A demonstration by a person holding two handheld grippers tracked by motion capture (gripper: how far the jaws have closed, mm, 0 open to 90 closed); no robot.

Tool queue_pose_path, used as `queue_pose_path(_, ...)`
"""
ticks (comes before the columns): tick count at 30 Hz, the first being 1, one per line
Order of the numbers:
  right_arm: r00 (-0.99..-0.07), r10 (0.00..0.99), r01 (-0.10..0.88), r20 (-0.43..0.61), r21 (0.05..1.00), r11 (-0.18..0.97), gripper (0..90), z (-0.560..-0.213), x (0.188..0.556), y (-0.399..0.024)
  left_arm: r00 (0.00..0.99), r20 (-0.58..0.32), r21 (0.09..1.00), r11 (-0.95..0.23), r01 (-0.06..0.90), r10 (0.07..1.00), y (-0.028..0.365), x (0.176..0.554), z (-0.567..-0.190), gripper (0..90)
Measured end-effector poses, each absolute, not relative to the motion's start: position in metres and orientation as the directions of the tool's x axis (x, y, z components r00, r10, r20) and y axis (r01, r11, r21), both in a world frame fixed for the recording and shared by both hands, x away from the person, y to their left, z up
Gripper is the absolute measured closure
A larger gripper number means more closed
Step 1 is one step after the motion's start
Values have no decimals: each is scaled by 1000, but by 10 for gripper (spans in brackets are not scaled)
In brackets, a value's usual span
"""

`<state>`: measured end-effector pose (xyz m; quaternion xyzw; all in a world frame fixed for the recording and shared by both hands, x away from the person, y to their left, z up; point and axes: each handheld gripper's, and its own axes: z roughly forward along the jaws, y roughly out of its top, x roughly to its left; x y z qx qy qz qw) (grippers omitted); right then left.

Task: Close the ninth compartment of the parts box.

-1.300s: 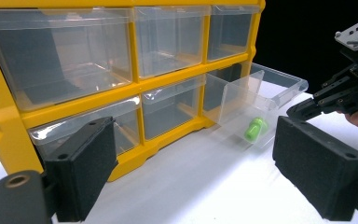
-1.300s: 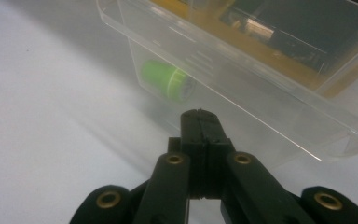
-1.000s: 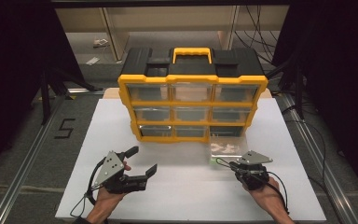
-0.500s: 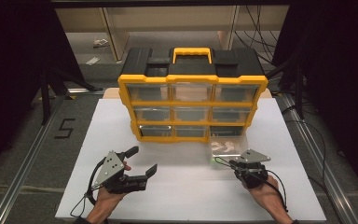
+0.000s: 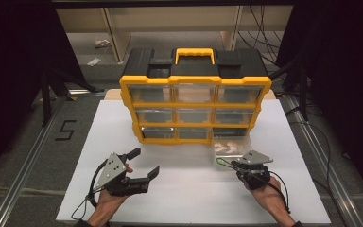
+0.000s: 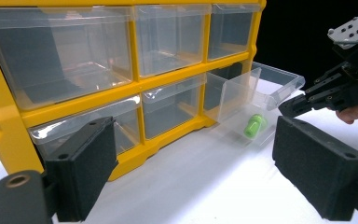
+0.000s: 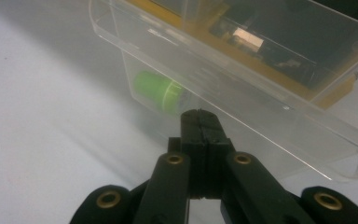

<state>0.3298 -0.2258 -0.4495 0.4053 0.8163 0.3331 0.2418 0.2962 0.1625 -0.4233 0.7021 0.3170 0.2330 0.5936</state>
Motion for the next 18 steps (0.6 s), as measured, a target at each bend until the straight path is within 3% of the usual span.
queue_pose_path(18, -533, 837, 474, -119, 778, 413, 900, -446, 338, -225, 689, -50, 981, -94, 169, 723, 162, 296, -423, 135)
